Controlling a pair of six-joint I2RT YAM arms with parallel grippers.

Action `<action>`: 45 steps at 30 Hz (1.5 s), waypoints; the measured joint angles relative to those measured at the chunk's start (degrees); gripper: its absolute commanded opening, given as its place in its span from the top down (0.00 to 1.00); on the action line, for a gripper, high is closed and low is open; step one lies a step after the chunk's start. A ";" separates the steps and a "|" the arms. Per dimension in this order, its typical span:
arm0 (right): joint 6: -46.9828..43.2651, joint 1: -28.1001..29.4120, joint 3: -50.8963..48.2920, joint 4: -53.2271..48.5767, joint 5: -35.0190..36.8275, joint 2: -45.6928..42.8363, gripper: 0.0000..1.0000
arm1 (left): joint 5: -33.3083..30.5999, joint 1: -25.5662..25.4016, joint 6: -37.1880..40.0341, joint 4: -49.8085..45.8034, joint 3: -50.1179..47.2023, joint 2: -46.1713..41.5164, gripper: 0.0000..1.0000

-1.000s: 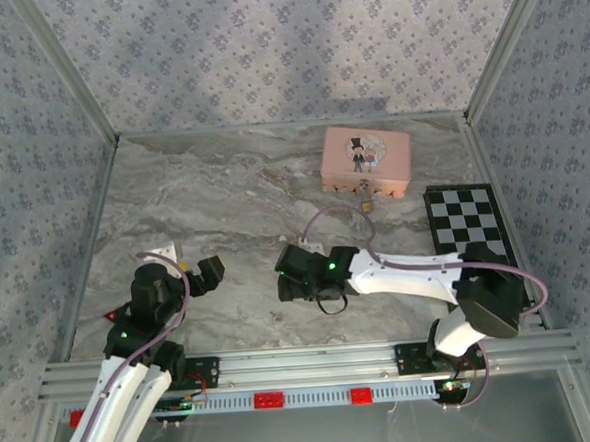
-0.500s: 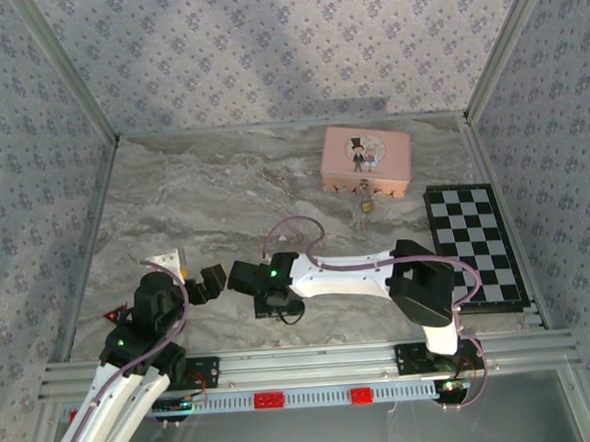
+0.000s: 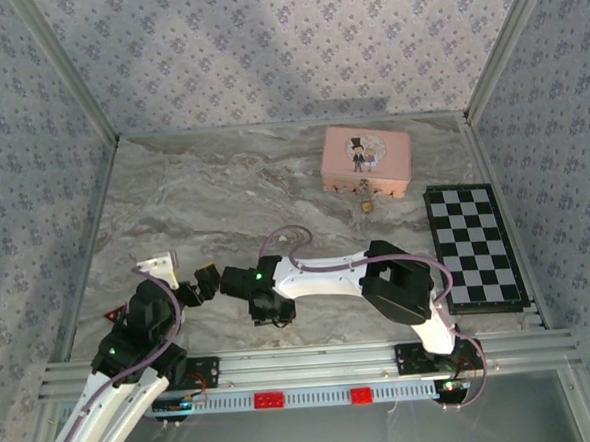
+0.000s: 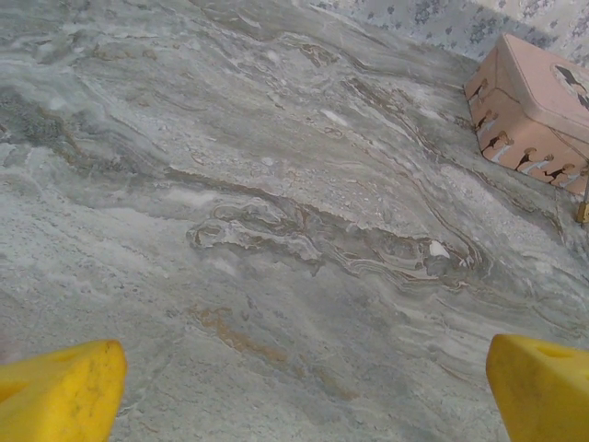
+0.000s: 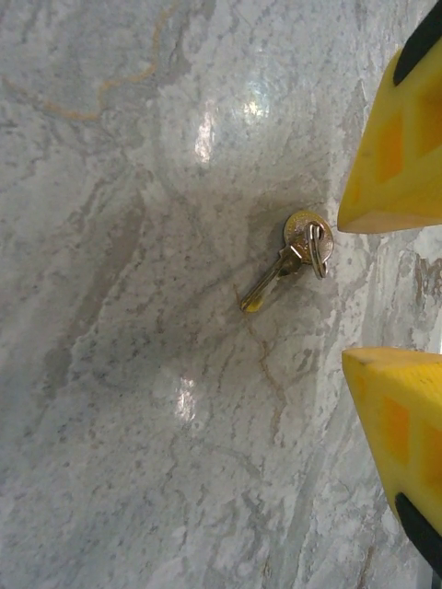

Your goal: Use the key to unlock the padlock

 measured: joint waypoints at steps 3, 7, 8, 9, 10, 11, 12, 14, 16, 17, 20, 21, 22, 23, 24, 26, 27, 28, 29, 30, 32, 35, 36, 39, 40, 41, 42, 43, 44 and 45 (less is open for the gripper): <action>0.46 -0.17 0.22 -0.22 0.00 0.00 0.67 | -0.76 -0.44 -0.04 -0.35 0.07 -0.63 0.00; 1.42 -0.48 0.22 -0.26 0.00 0.00 0.67 | -0.83 -0.85 -0.04 -0.44 0.07 -0.66 0.00; 1.60 -0.50 0.22 -0.28 0.00 0.00 0.67 | -0.85 -0.85 -0.04 -0.46 0.07 -0.66 0.00; 1.81 -0.63 0.22 -0.28 0.02 0.00 0.67 | -0.85 -0.85 -0.04 -0.46 0.07 -0.66 0.00; 2.12 -0.66 0.22 -0.33 0.02 0.00 0.66 | -0.85 -0.85 -0.04 -0.46 0.07 -0.66 0.00; 2.49 -0.76 0.17 -0.31 0.02 0.00 0.66 | -0.85 -0.94 -0.04 -0.48 0.07 -0.66 0.00; 2.97 -0.85 -0.02 -0.11 0.02 -0.02 0.66 | -0.85 -1.07 -0.04 -0.48 0.07 -0.66 0.00; 3.50 -1.09 -0.46 0.09 0.00 -0.02 0.66 | -0.81 -1.07 -0.04 -0.52 0.07 -0.66 0.00; 3.78 -1.42 -0.76 0.15 0.00 0.00 0.66 | -0.81 -1.07 -0.04 -0.55 0.07 -0.66 0.00; 3.96 -1.53 -0.76 0.20 -0.02 0.00 0.67 | -0.81 -1.07 -0.04 -0.57 0.07 -0.66 0.00; 4.37 -1.88 -0.76 0.31 0.00 0.00 0.68 | -0.83 -1.07 -0.04 -0.57 0.07 -0.66 0.00; 4.39 -1.99 -0.76 0.28 0.00 0.00 0.69 | -0.81 -1.07 -0.04 -0.57 0.07 -0.66 0.00; 4.48 -2.03 -0.76 0.31 0.00 0.00 0.69 | -0.83 -1.07 -0.04 -0.59 0.07 -0.66 0.00; 4.55 -2.12 -0.76 0.31 -0.02 0.00 0.68 | -0.83 -1.07 -0.04 -0.57 0.07 -0.66 0.00; 4.55 -2.19 -0.76 0.31 -0.04 0.02 0.68 | -0.81 -1.07 -0.04 -0.59 0.07 -0.66 0.00; 4.55 -2.27 -0.76 0.31 -0.09 0.13 0.69 | -0.83 -1.07 -0.04 -0.57 0.07 -0.66 0.00; 4.55 -2.27 -0.76 0.33 -0.15 0.15 0.69 | -0.83 -1.07 -0.04 -0.57 0.07 -0.66 0.00; 4.55 -2.29 -0.76 0.35 -0.22 0.17 0.68 | -0.83 -1.07 -0.04 -0.59 0.07 -0.66 0.00; 4.55 -2.36 -0.76 0.46 -0.24 0.20 0.68 | -0.83 -1.07 -0.07 -0.57 0.07 -0.66 0.00; 4.55 -2.38 -0.76 0.63 -0.26 0.20 0.68 | -0.83 -1.07 -0.07 -0.57 0.07 -0.66 0.00; 4.55 -2.43 -0.76 1.14 -0.61 0.31 0.68 | -0.83 -1.07 -0.04 -0.57 0.07 -0.66 0.00; 4.52 -2.49 -0.83 1.84 -1.57 0.98 0.68 | -0.83 -1.07 -0.07 -0.57 0.07 -0.66 0.00; 4.55 -2.60 -1.03 2.19 -1.84 1.20 0.68 | -0.83 -1.07 -0.09 -0.57 0.07 -0.66 0.00; 4.55 -2.75 -1.11 2.51 -2.19 1.27 0.68 | -0.81 -1.07 -0.42 -0.57 0.07 -0.66 0.00; 4.55 -2.75 -1.14 2.54 -2.27 1.27 0.68 | -0.79 -1.07 -0.44 -0.57 0.07 -0.66 0.00; 4.55 -2.82 -1.14 2.62 -2.38 1.27 0.69 | -0.76 -1.07 -0.44 -0.57 0.07 -0.66 0.00; 4.55 -2.86 -1.16 2.69 -2.38 1.27 0.71 | -0.66 -1.07 -0.44 -0.57 0.07 -0.66 0.00; 4.61 -2.86 -1.20 2.71 -2.40 1.27 0.74 | -0.63 -1.07 -0.44 -0.57 0.07 -0.66 0.00; 4.61 -2.86 -1.25 2.73 -2.40 1.27 0.74 | -0.63 -1.07 -0.44 -0.57 0.07 -0.66 0.00; 4.66 -2.86 -1.42 2.91 -2.43 1.25 0.75 | -0.63 -1.07 -0.44 -0.57 0.07 -0.66 0.00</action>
